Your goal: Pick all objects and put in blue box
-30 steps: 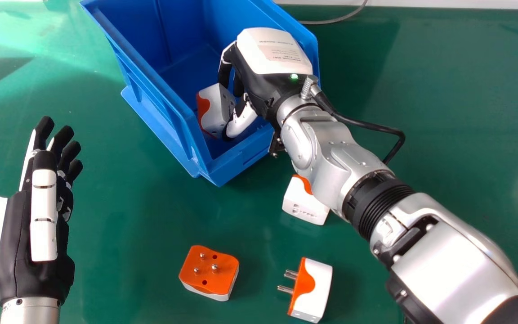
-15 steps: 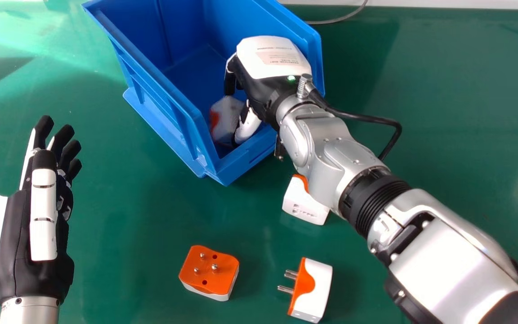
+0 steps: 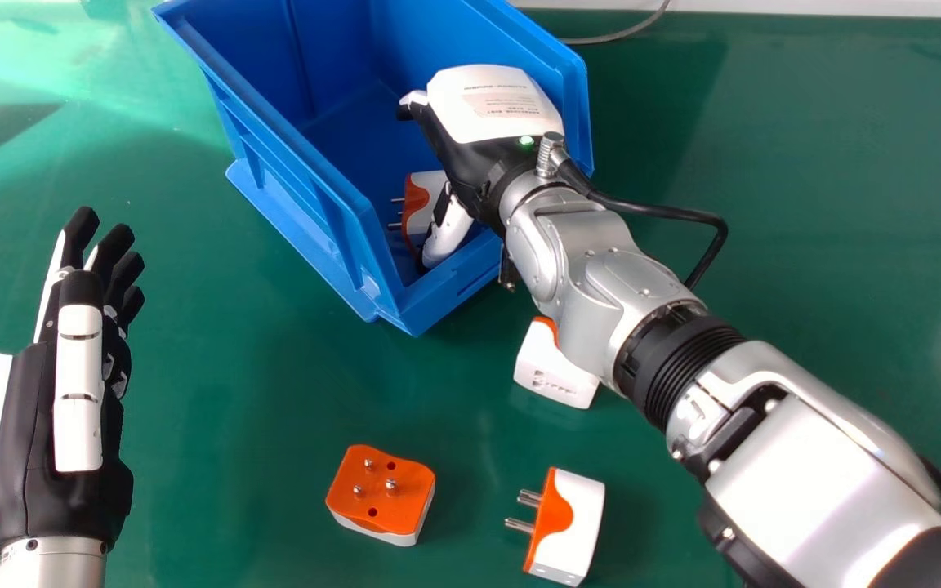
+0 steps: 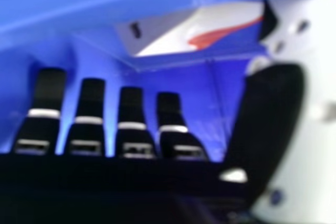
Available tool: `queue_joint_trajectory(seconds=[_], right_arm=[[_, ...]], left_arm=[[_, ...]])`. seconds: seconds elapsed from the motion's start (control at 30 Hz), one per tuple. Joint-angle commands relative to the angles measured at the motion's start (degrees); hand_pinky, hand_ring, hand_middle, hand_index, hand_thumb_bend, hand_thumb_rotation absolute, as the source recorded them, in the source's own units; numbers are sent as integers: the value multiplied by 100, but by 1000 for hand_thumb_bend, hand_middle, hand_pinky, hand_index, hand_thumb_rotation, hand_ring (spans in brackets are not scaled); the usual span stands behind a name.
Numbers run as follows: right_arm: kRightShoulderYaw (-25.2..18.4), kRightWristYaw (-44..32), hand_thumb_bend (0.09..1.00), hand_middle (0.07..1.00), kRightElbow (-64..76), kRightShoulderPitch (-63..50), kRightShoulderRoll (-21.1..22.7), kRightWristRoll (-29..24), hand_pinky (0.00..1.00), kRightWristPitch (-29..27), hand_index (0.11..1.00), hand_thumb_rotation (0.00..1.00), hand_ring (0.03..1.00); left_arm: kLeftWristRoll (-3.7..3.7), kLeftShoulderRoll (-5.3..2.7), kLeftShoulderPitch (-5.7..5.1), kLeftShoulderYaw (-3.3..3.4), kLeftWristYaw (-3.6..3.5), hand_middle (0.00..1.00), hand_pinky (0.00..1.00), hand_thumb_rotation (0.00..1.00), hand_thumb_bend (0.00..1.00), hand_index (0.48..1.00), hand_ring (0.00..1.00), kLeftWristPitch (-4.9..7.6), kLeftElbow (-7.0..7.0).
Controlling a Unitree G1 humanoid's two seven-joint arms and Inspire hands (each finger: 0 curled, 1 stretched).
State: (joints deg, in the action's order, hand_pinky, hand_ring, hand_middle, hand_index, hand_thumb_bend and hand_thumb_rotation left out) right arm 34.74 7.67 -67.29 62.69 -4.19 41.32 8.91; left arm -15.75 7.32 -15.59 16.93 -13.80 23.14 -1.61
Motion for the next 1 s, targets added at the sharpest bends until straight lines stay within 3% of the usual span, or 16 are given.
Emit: queue_joint_trajectory(seconds=[0.0,0.2,0.4,0.6,0.83,0.97], right_arm=[[-15,127,859,859,175,222,56,39,705,-31,842,175,815],[19,252,855,853,331,158,116,95,698,-82,837,174,811],[48,280,851,846,777,5,240,126,691,-73,830,164,806],[86,186,821,843,1508,-220,495,200,693,-21,829,125,806],[91,-258,788,846,2707,-602,842,407,706,320,835,98,814],[101,-434,787,842,3535,-917,1167,622,702,396,833,91,810]], left_arm=[[36,40,-24,25,2,947,970,961,519,965,948,52,87],[48,51,-29,20,12,947,970,965,518,967,947,43,105],[-45,13,-18,20,19,946,968,965,516,967,946,-39,147],[-68,20,31,5,-46,947,964,957,504,966,944,-34,121],[-53,-4,53,2,0,944,954,953,487,960,940,-101,162],[-74,-3,82,-1,-45,944,951,951,486,960,940,-40,103]])
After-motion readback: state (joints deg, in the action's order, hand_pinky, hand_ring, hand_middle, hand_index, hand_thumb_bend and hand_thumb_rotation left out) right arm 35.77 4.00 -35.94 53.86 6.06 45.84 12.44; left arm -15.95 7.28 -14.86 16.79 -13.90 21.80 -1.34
